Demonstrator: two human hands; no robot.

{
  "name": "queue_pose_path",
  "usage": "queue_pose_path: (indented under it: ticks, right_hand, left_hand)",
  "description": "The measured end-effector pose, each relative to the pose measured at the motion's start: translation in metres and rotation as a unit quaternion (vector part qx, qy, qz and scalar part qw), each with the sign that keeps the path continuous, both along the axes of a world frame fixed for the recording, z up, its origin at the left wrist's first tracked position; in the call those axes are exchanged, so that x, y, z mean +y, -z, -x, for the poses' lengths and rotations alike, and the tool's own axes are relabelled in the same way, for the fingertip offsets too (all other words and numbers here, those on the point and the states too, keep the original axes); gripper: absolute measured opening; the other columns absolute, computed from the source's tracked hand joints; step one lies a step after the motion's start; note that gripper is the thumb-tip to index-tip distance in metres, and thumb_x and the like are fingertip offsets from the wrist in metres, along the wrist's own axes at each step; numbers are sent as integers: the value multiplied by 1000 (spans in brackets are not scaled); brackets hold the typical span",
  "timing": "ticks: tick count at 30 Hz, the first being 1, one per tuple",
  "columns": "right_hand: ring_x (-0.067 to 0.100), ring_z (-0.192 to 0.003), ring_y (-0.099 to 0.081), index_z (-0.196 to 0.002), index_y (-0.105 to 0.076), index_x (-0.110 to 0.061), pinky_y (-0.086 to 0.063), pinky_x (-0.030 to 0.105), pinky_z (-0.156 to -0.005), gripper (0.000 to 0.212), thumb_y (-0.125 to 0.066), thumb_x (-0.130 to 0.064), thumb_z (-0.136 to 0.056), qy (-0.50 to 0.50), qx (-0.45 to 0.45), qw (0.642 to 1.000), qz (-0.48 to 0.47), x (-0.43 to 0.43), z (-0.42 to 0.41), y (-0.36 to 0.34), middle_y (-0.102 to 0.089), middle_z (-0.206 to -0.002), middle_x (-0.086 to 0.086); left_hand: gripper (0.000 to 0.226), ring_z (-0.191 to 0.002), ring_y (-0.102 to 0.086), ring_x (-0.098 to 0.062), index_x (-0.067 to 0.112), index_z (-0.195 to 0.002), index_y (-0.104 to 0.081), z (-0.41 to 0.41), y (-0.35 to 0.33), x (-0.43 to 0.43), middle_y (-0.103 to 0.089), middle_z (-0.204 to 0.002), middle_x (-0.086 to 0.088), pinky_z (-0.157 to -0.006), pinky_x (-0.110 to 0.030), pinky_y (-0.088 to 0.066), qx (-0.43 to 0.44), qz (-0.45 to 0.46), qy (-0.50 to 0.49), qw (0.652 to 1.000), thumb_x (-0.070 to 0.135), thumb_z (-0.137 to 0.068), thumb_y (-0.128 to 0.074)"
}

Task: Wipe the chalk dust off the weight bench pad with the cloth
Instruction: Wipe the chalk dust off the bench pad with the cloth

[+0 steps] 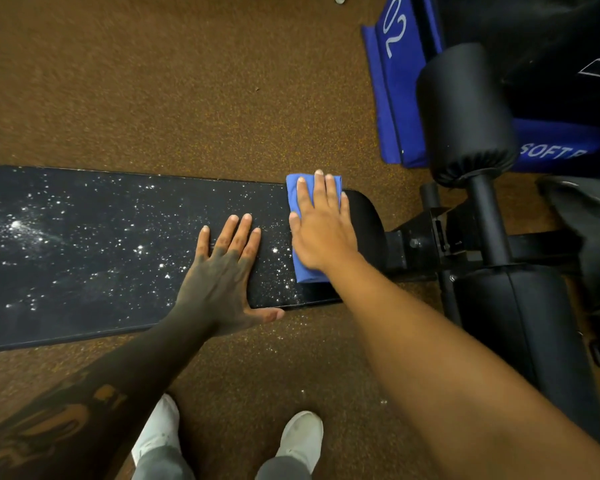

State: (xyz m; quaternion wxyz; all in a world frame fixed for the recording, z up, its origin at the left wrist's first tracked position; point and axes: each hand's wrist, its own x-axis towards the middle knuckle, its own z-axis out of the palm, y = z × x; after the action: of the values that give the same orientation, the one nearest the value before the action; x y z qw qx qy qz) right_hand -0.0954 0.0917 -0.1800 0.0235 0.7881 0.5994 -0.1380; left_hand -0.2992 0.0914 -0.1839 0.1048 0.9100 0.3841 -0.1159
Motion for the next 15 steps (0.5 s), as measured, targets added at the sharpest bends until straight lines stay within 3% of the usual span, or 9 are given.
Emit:
queue_pose_path:
  ticks: [7,15]
  right_hand:
    - [27,-152,13,-158,0,-25,2,50,-122,65,-24,-48,-103,-9,20,1000,-8,-15,7,-3,8,-166,11]
    - [33,-151,13,-158,1,-29,-1,60,-119,67,-21,-56,-100,-7,-4,1000,3,-30,23,-2,10,-165,13]
  left_hand:
    - [140,-154,15,-29,11,-158,5,1,-2,1,14,-167,-12,-122,-61,9,-5,1,-13,1000,105,-58,-22]
    - [141,-155,13,-32,21,-159,1,10,-5,10,12,-168,-11,-118,-69,5,2,5,-19,1000,109,-51,-25]
